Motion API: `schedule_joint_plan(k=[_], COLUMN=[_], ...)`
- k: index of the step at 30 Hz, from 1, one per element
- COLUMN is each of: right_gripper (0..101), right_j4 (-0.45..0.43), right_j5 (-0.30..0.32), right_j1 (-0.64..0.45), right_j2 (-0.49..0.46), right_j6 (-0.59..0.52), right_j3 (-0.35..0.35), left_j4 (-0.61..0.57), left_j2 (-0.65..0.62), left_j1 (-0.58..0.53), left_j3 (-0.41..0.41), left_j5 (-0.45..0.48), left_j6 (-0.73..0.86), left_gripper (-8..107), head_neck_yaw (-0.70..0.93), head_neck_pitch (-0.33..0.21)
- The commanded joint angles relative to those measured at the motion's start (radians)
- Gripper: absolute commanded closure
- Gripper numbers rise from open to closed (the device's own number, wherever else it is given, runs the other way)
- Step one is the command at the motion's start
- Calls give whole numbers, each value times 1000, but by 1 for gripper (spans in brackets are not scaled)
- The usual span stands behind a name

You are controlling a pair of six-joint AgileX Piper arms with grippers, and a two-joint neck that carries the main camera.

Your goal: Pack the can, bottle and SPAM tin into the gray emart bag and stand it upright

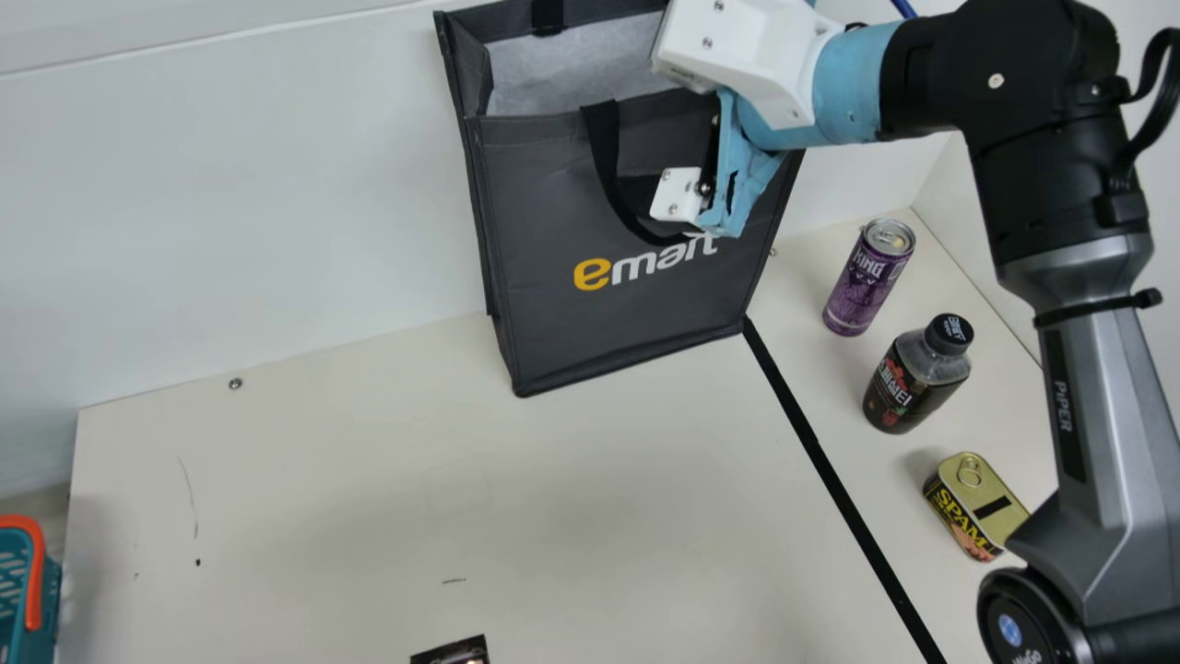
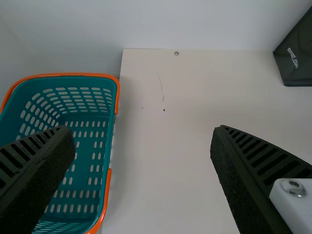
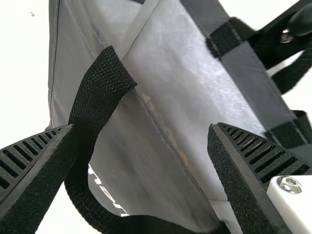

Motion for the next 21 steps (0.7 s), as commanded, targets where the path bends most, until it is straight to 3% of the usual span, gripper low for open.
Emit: schedule_joint_plan(k=[1, 8, 21], right_gripper=[6, 6, 93], right_j4=[7, 31, 55], right_j5=[1, 1, 1], right_j1=[-1, -6, -3], right_j2=[7, 37, 62], right_j6=[-9, -40, -64], right_j3=[3, 16, 24], left_j4=[0, 0, 0], left_j2=[0, 0, 0], left_j1=[0, 0, 0], left_j3=[0, 0, 0], left_j5=[0, 0, 0], left_j6=[0, 0, 0], left_gripper=[9, 9, 9], head_neck_yaw=[-2, -2, -2], head_neck_pitch=[-23, -23, -23])
